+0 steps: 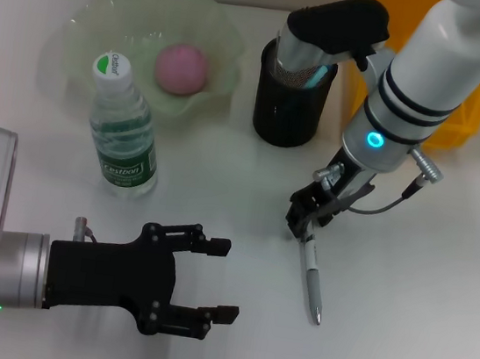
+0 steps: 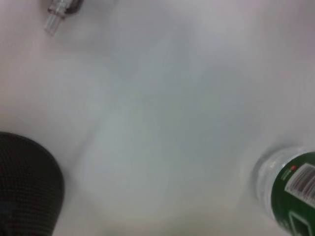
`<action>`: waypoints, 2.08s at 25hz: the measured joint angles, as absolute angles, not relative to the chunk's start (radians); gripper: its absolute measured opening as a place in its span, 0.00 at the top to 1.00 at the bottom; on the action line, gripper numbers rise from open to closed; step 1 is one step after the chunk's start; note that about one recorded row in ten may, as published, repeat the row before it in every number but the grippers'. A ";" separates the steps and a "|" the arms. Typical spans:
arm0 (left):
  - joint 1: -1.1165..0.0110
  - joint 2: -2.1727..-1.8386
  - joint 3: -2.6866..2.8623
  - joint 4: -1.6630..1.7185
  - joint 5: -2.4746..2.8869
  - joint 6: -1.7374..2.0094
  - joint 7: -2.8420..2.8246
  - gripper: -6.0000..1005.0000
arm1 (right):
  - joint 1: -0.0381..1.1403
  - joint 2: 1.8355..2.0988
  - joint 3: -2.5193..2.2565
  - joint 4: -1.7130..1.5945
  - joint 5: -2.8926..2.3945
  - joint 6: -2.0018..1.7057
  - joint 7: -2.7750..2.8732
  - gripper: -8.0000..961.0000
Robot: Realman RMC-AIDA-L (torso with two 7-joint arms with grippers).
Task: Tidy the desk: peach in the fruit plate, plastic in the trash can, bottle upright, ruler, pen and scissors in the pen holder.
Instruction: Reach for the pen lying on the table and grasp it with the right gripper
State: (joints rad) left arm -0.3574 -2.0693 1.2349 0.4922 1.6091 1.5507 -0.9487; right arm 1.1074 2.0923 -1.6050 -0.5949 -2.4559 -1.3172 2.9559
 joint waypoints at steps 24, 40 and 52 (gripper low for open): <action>-0.358 -2.071 1.235 0.492 1.609 1.549 -0.949 0.21 | 1.106 2.092 -1.654 -0.627 -2.452 -1.322 2.954 0.86; -0.360 -2.071 1.235 0.492 1.609 1.553 -0.955 0.21 | 1.065 2.091 -1.663 -0.740 -2.487 -1.388 2.955 0.87; -0.363 -2.071 1.235 0.492 1.609 1.552 -0.954 0.21 | 1.061 2.092 -1.738 -0.736 -2.445 -1.377 2.955 0.66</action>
State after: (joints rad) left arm -0.3631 -2.0708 1.2348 0.4924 1.6091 1.5517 -0.9535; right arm 1.0611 2.0923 -1.7375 -0.7362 -2.4452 -1.3768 2.9546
